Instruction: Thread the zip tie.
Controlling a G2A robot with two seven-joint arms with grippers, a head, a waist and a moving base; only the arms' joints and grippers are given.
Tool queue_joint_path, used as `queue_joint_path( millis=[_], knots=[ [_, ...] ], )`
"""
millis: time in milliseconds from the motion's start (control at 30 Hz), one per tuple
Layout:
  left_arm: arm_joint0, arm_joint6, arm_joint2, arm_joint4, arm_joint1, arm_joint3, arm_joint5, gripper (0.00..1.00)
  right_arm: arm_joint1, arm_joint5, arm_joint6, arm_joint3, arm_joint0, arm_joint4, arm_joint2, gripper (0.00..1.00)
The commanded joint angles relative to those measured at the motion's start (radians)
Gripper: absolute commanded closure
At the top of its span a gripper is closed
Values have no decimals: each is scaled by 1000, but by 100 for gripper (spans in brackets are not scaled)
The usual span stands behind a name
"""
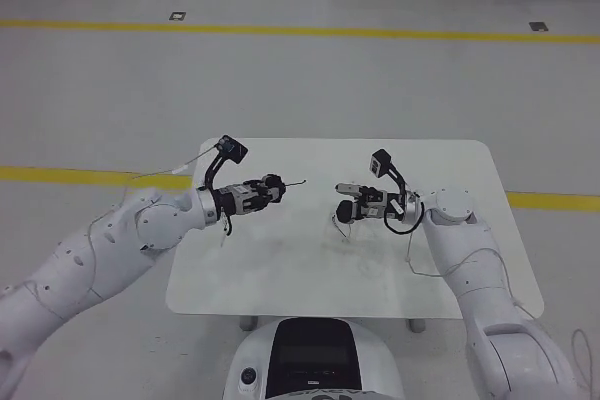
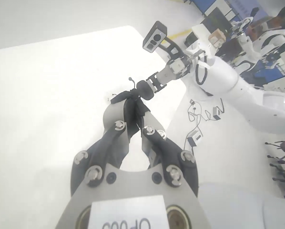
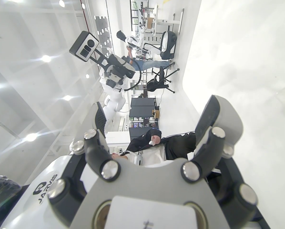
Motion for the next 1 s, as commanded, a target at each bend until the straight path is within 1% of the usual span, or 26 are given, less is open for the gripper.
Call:
queue_joint_path(
  millis=[0,100,200,267,367,433,500,533,600,633,933,967],
  knots=[
    [0,30,25,19,0,5,0,100,0,0,0,0,0,0,0,0],
    [-3,61,51,-5,0,4,0,100,0,0,0,0,0,0,0,0],
    [-2,73,52,-51,-1,-3,0,100,0,0,0,0,0,0,0,0],
    [3,60,39,-85,-2,-8,0,100,0,0,0,0,0,0,0,0],
    [24,-7,-14,-151,-7,-9,0,100,0,0,0,0,0,0,0,0],
    [49,-84,-76,-213,-15,-4,0,100,0,0,0,0,0,0,0,0],
    [81,-173,-155,-296,-27,11,0,100,0,0,0,0,0,0,0,0],
    [106,-259,-224,-360,-40,25,0,100,0,0,0,0,0,0,0,0],
    [150,-429,-345,-453,-65,59,0,100,0,0,0,0,0,0,0,0],
    [158,-457,-366,-461,-70,67,0,100,0,0,0,0,0,0,0,0],
    [158,-457,-366,-461,-70,67,0,100,0,0,0,0,0,0,0,0],
    [164,-455,-361,-468,-72,64,4,100,0,0,0,0,0,0,0,0]
  ],
)
